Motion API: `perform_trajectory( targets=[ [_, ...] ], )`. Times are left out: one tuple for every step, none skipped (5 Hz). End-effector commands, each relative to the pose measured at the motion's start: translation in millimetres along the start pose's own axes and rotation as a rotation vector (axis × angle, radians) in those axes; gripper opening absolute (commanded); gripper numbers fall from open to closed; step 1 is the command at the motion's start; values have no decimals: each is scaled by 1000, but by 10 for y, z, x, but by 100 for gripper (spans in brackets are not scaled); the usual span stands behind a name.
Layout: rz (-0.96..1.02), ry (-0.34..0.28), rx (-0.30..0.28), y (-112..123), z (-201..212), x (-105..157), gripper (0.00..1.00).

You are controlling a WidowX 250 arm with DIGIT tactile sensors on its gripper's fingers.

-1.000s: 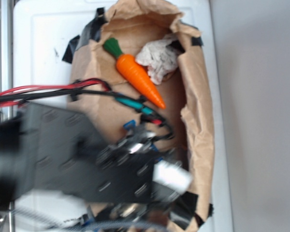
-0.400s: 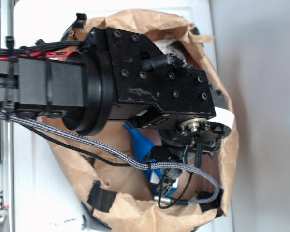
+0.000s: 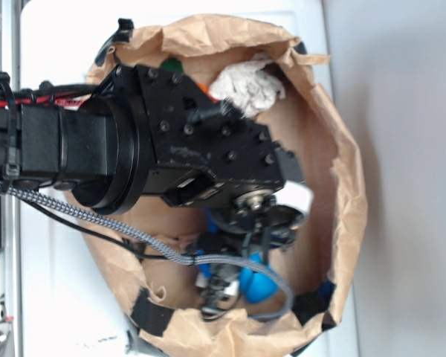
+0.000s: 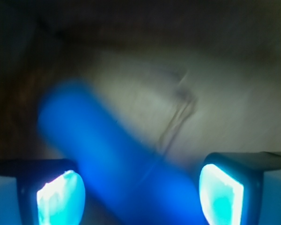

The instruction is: Grab the blue bottle.

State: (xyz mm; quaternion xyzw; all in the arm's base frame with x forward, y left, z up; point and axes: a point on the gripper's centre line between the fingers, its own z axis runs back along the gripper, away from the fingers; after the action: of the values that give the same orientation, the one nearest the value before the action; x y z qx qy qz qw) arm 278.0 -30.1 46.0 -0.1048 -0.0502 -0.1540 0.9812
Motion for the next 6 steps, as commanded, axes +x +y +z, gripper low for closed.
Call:
perform_trajectory(
  targets=[
    [-36,-63,51,-151,-108,-9,100],
    [-15,-64,92,-192,-236,34,0],
    [-13,-67,115,-194,-314,87,0],
    [-1,-59,134,-184,-240,132,0],
    [76,-39,105,-37,204,211,0],
    [122,58,80,170,660,157,0]
  ],
)
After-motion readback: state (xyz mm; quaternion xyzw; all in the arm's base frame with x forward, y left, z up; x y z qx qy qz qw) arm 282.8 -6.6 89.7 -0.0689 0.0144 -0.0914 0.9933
